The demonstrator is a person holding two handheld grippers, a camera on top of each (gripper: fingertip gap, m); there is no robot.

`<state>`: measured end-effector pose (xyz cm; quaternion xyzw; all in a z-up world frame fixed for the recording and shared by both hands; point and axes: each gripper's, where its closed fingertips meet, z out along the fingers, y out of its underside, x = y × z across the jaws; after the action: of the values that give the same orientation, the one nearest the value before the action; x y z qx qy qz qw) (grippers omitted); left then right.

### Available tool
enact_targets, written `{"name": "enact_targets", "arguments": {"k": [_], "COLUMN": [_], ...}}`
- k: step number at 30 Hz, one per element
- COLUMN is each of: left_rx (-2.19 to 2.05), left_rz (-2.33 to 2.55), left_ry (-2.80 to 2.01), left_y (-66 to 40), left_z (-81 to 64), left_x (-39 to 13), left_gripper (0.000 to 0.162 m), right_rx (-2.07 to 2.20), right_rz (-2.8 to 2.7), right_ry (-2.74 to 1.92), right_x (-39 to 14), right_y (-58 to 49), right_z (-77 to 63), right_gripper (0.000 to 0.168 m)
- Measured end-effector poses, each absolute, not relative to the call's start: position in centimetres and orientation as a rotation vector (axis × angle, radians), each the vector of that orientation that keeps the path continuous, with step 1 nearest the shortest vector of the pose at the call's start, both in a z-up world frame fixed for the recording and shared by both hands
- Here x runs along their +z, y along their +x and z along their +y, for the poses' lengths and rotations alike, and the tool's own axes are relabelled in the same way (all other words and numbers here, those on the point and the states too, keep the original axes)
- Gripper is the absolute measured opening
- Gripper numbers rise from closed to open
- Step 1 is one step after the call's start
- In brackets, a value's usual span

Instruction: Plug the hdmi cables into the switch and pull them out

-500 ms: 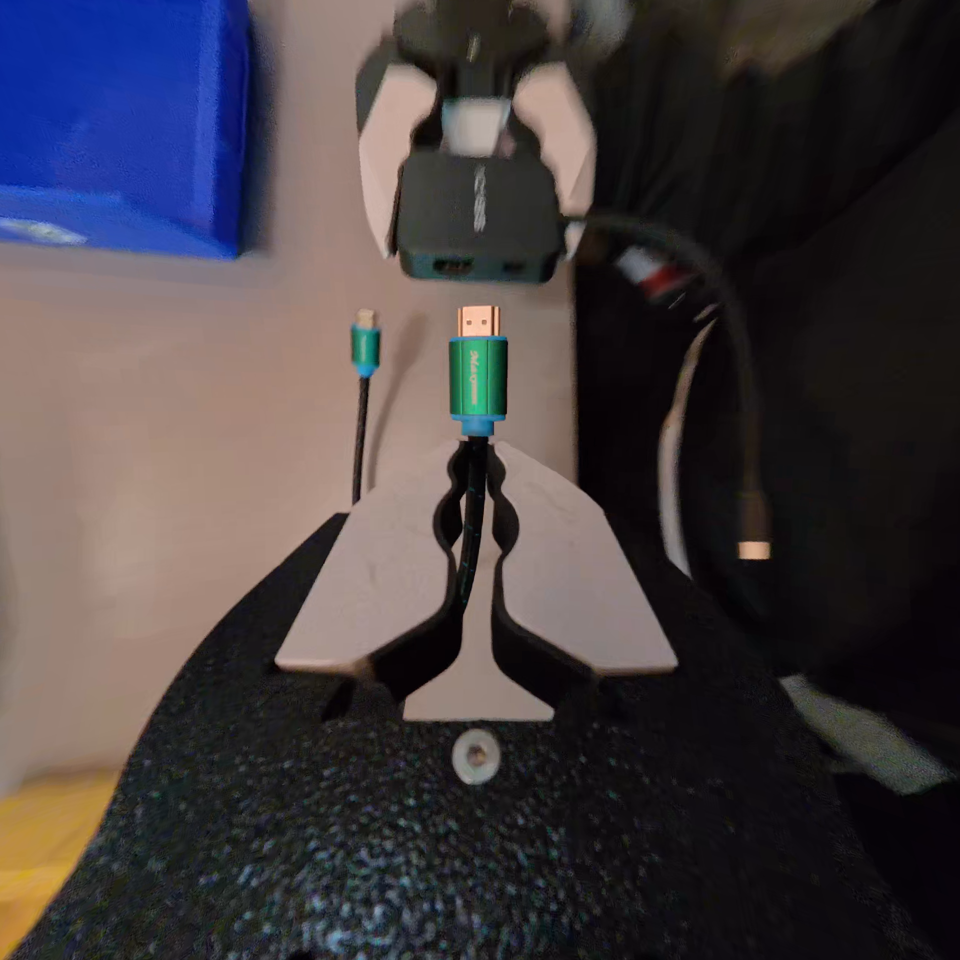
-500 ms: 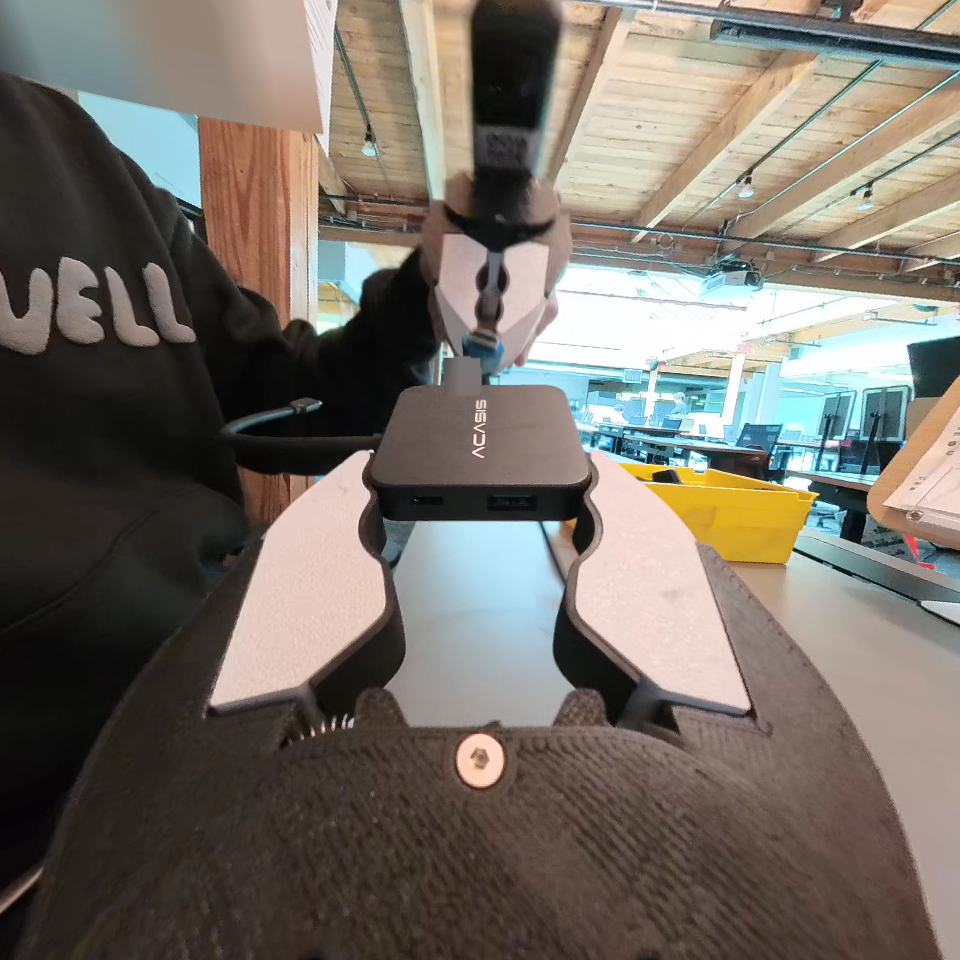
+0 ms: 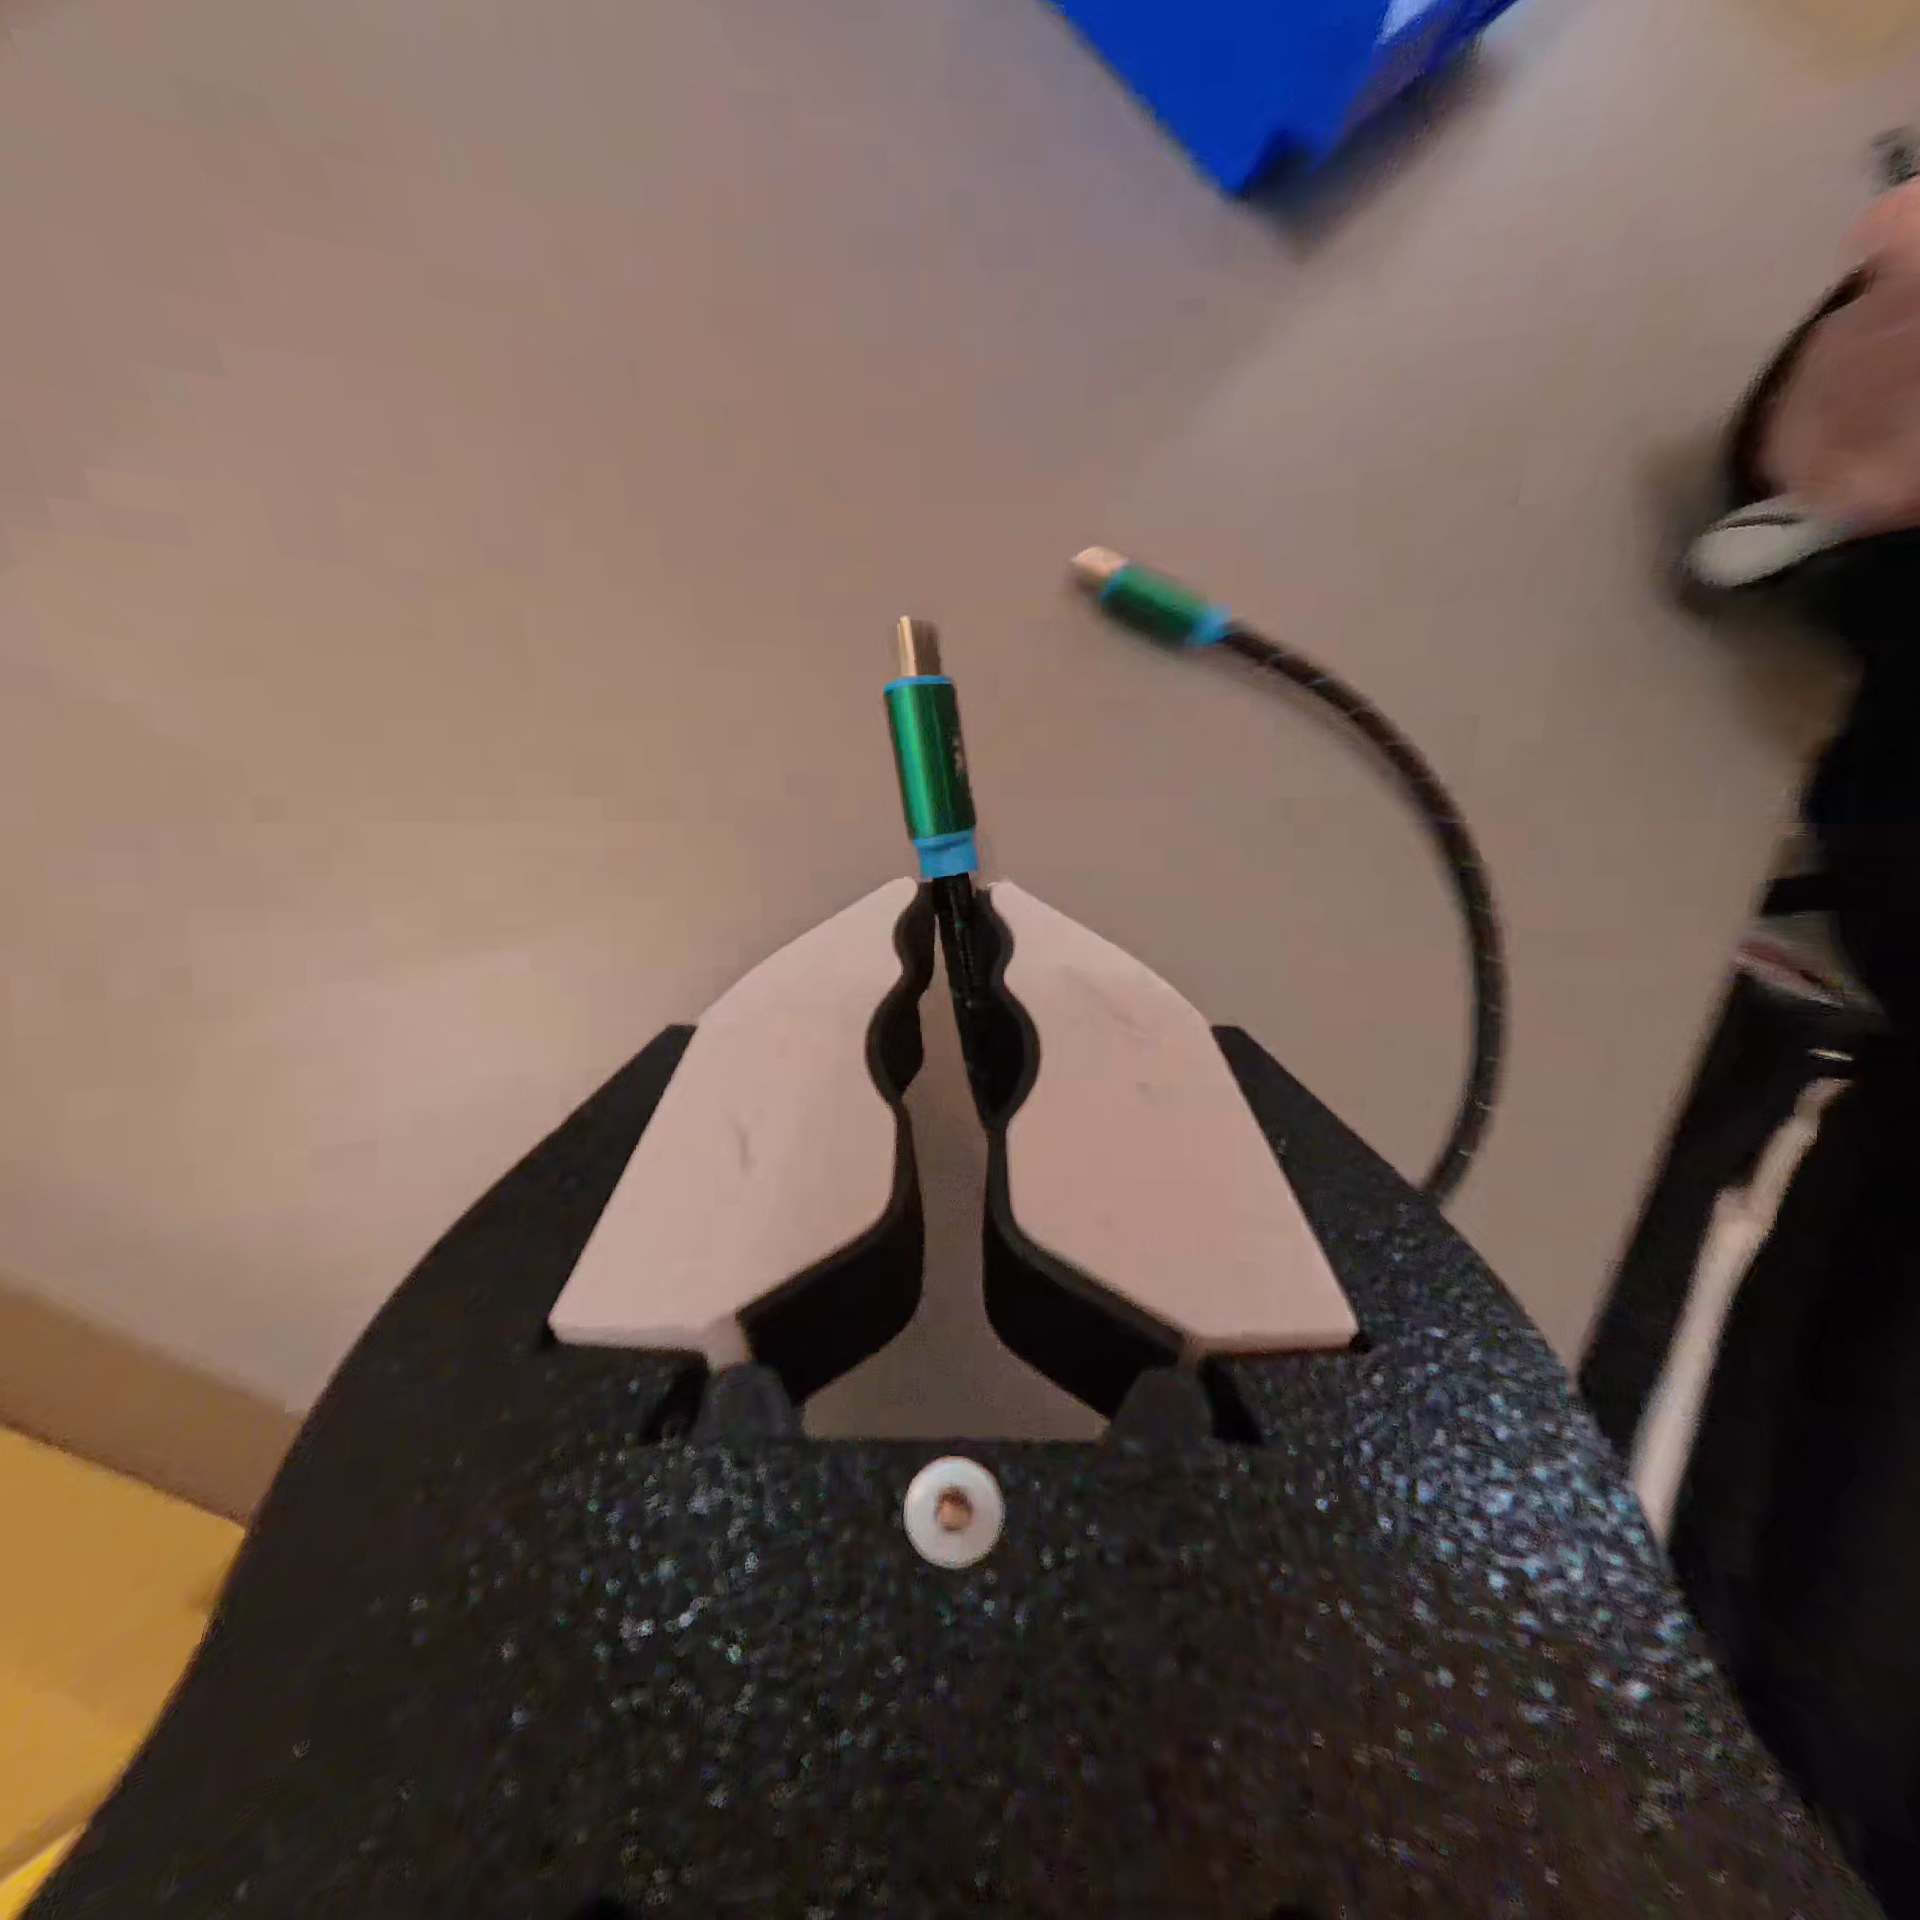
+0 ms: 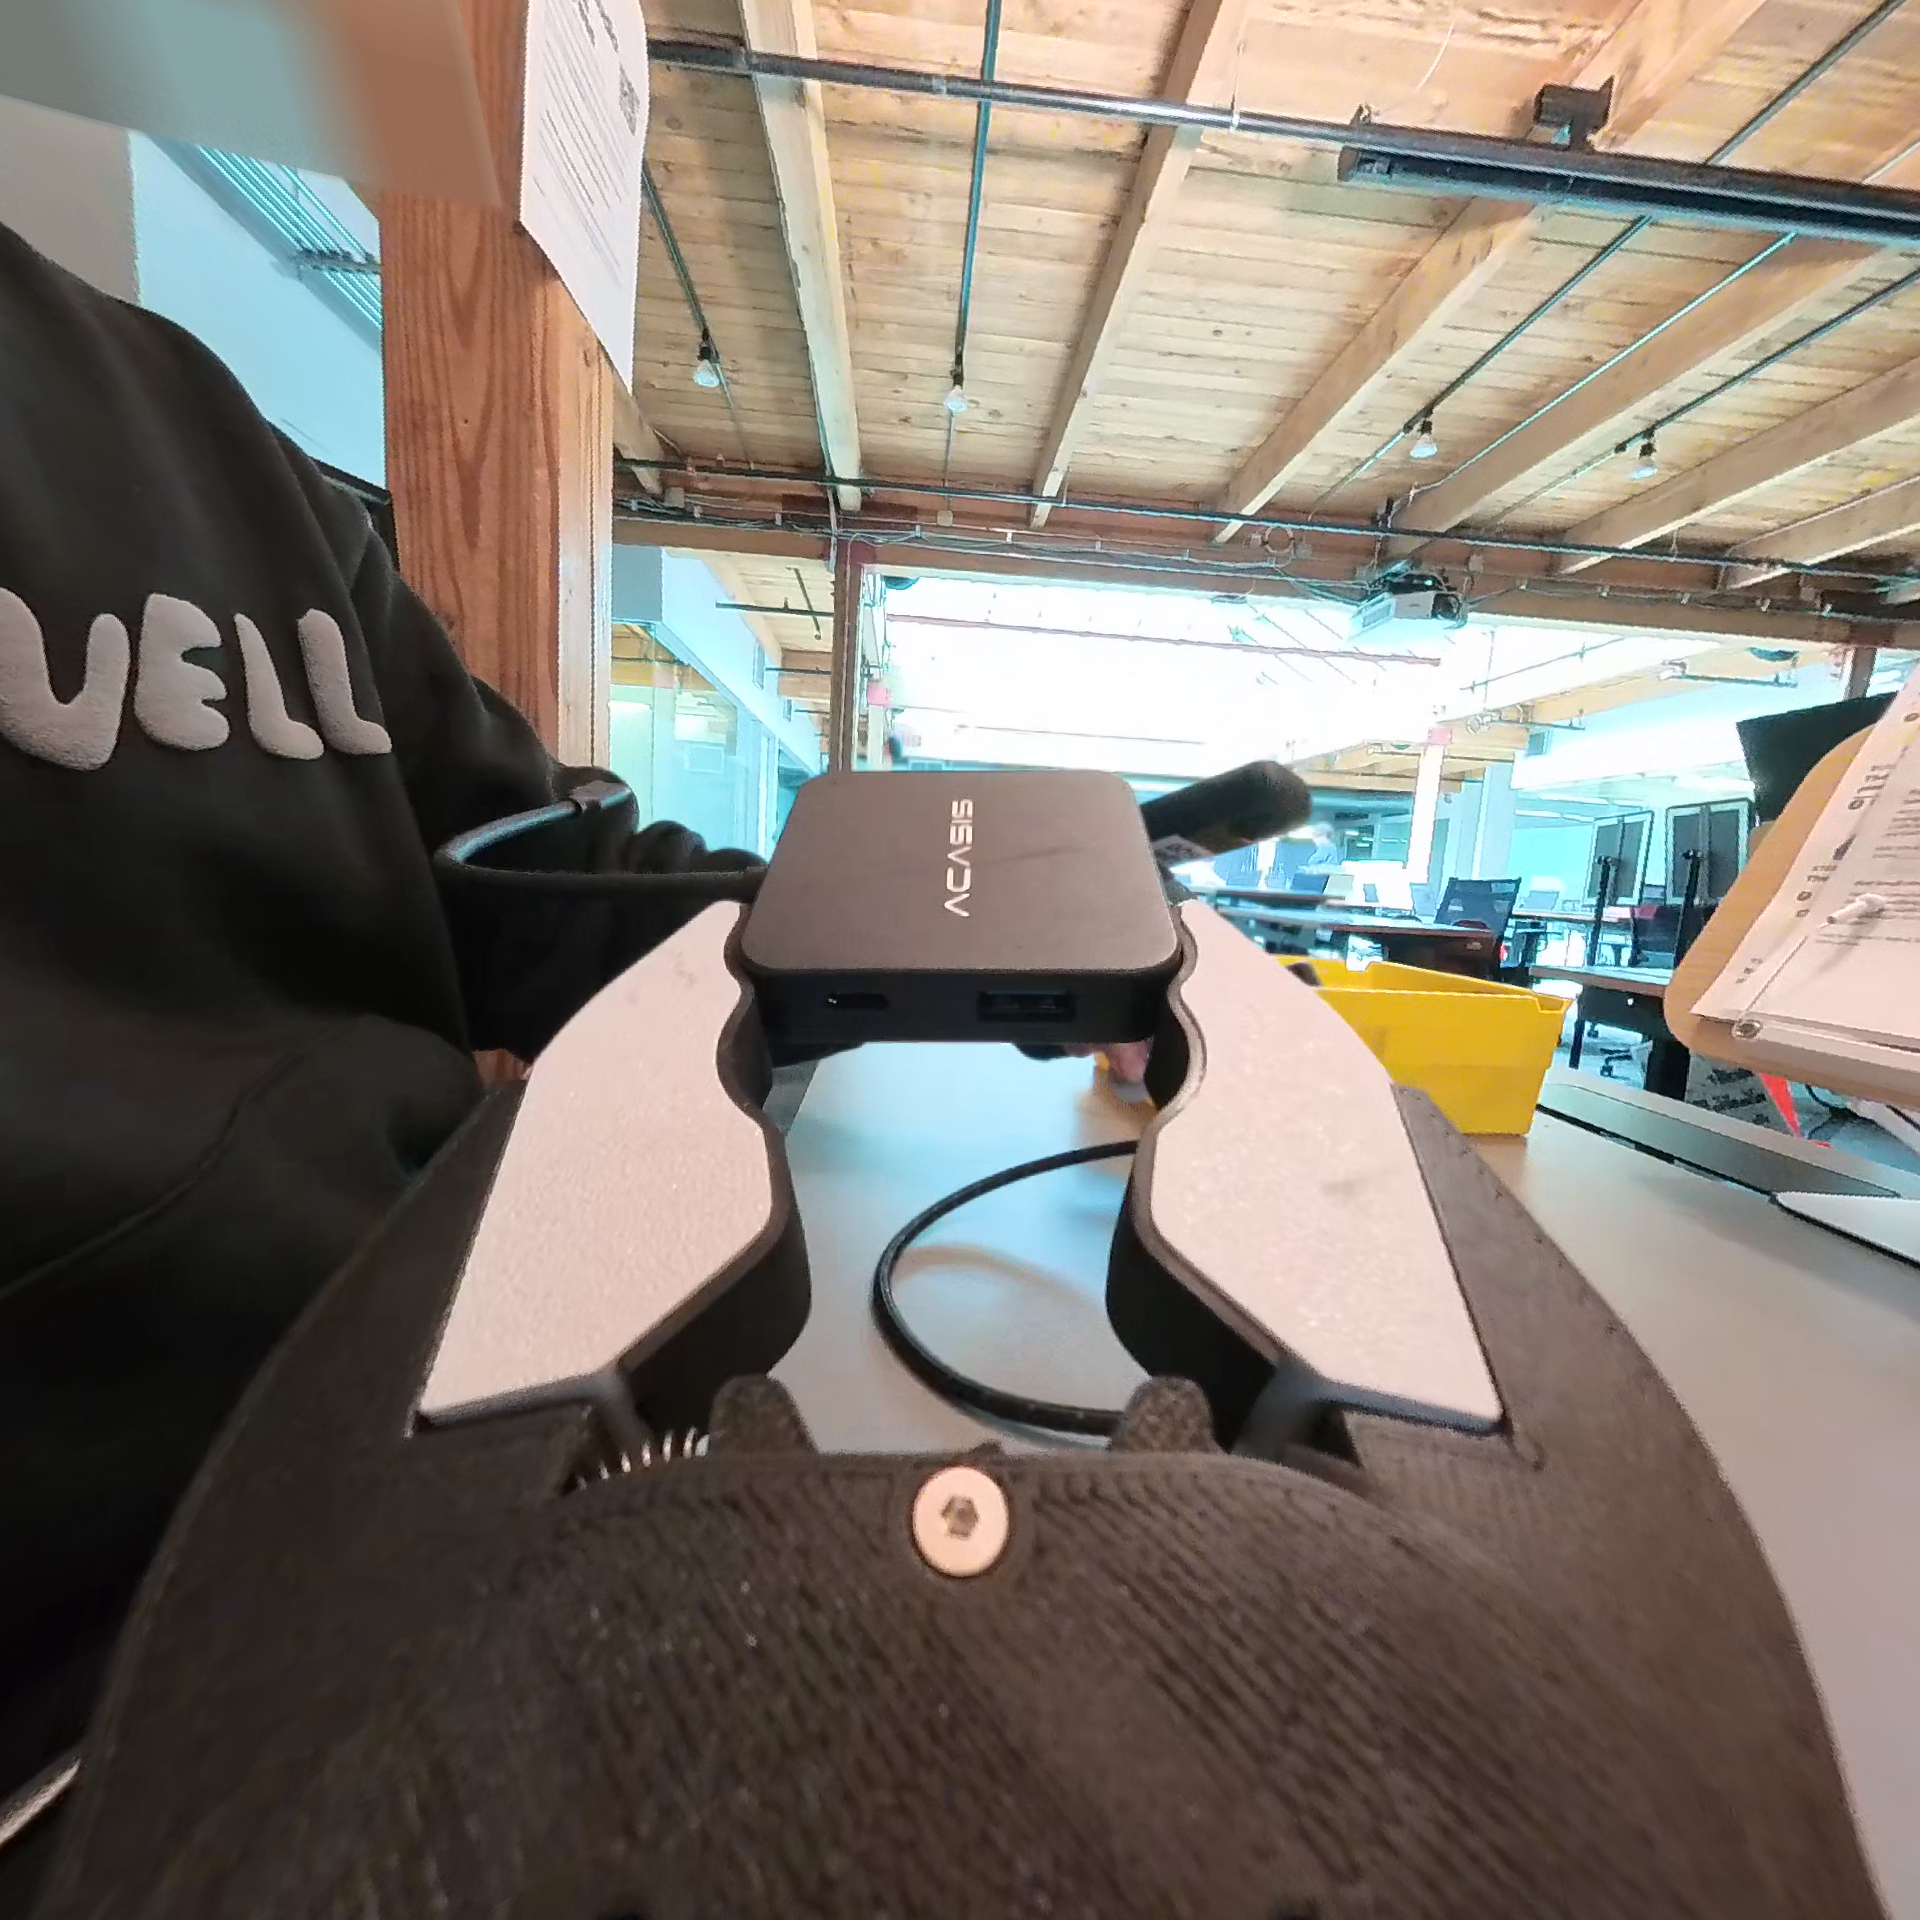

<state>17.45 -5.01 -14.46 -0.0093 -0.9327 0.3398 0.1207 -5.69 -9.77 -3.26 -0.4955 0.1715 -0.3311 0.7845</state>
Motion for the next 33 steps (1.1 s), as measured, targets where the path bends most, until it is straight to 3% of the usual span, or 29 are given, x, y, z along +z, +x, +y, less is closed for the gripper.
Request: {"name": "enact_targets", "arguments": {"k": [5,10,14,18,30,33], "left_rx": [0.986,1.009,0.976,0.986,1.213,1.307], "left_rz": [-2.807,-3.008,-3.225,-3.378,-3.326,-3.218], "left_ry": [-0.037,-0.099,-0.104,-0.169,-0.198,-0.214], "left_y": [17.8,18.0,18.4,19.3,19.8,19.0], "left_z": [-6.0,-6.3,-5.8,-5.6,-5.8,-6.2], "left_x": [-17.8,-19.1,-19.3,-19.4,-18.9,-16.5], "left_gripper": [0.007,0.025,0.024,0.007,0.006,0.006], "right_rx": [-0.702,-0.698,-0.691,-0.691,-0.722,-0.737], "right_rz": [0.385,0.402,0.41,0.413,0.42,0.429], "right_ry": [-1.12,-1.142,-1.144,-1.149,-1.159,-1.162], "right_x": [-4.0,-4.5,-4.7,-4.8,-4.8,-4.8], "right_y": [-5.0,-4.7,-4.6,-4.5,-4.3,-4.3], "right_z": [-9.0,-8.9,-9.0,-9.0,-9.0,-9.3], "right_gripper": [0.072,0.072,0.072,0.072,0.072,0.072]}}
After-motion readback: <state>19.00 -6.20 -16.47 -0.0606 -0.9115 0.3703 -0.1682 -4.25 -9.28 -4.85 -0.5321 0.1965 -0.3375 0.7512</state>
